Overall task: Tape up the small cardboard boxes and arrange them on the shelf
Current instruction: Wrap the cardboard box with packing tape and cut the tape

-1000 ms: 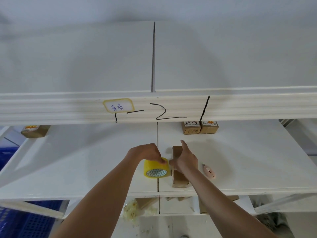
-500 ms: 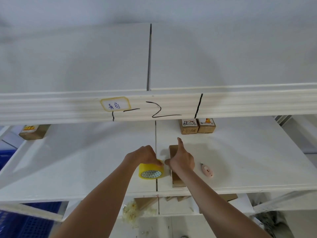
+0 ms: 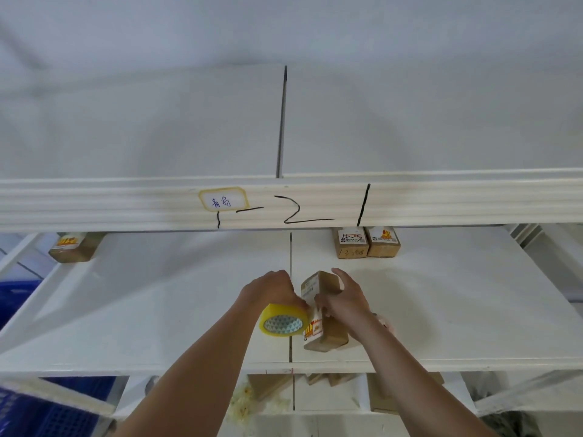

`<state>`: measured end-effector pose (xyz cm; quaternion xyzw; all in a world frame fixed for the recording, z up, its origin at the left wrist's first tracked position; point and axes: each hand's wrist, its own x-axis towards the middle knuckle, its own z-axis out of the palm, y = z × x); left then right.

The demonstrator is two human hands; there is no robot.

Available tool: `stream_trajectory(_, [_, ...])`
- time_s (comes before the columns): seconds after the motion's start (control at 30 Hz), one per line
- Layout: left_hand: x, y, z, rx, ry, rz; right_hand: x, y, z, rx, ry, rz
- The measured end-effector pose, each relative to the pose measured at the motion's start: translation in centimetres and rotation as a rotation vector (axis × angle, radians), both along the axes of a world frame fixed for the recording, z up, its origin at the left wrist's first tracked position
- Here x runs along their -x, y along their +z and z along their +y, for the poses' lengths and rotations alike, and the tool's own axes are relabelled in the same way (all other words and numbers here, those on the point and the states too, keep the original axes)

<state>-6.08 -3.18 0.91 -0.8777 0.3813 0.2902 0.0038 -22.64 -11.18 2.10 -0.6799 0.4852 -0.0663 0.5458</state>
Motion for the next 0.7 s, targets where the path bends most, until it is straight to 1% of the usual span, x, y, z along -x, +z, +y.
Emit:
stream_trajectory(0.17, [1.6, 0.6, -0.3, -0.014, -0.071, -0.121, 0.5, -1.3, -0.1, -0.13, 0.01, -0.11])
stream_trajectory(0.37, [3.0, 0.5, -1.5, -0.022, -0.121, -0.184, 0.8, -2.7, -0.6, -0.201, -0.012, -0.122])
stream_trajectory(0.43, [3.0, 0.5, -1.7, -0.025, -0.123, -0.189, 0.8, -2.8, -0.8, -0.193, 0.031, -0.1])
stream_trajectory(0.53, [2.7, 0.4, -1.4, -0.033, -0.107, -0.181, 0.0, -2.2, -0.7, -0.18, 0.166, -0.035])
stream_trajectory(0.63, [2.3, -0.3, -0.3, -0.061, -0.092, -0.175, 0.0, -2.2, -0.2, -0.095, 0.285, 0.033])
stream_trajectory(0.7, [2.3, -1.1, 0.6, -0.058, -0.072, -0.171, 0.1, -2.3, 0.2, -0.059, 0.323, 0.088])
